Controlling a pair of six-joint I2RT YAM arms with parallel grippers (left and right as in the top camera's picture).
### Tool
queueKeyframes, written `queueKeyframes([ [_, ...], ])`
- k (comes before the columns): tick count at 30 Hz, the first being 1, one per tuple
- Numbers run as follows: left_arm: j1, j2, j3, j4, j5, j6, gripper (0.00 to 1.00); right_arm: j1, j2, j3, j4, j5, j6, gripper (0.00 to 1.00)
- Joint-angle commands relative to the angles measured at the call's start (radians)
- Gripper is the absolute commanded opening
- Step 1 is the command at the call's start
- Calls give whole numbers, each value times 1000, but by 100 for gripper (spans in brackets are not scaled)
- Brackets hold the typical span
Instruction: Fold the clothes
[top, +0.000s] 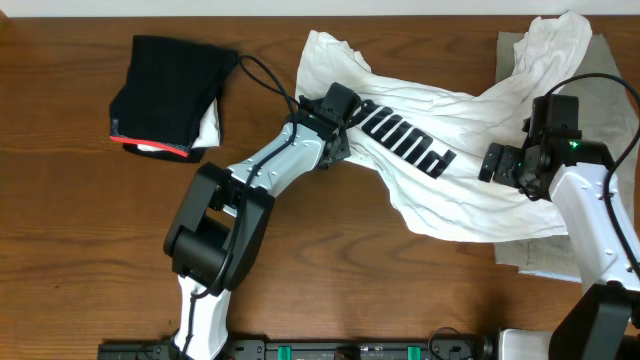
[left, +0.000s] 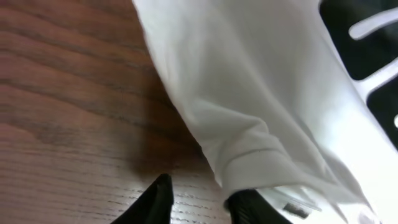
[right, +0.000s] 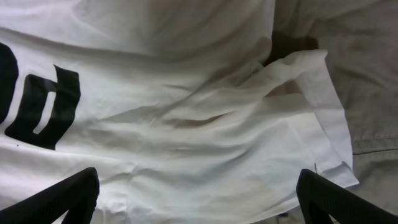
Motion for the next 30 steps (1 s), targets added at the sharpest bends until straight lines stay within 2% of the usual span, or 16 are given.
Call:
queueKeyframes([
  [1, 3, 16, 3, -4, -88, 33, 28, -12, 4, 5, -2, 21, 12, 99],
  [12, 39, 16, -1, 0, -144, 167, 29, -13, 4, 5, -3, 25, 12, 99],
  [19, 99, 16, -1, 0, -174, 298, 29, -12, 4, 5, -4, 25, 12, 99],
  [27, 188, 16, -1, 2, -174, 308, 30, -13, 4, 5, -3, 26, 11, 99],
  [28, 198, 16, -1, 3, -174, 307, 31, -13, 4, 5, -4, 28, 12, 99],
  [30, 212, 16, -1, 3, -174, 307, 39, -13, 4, 5, -4, 28, 12, 99],
])
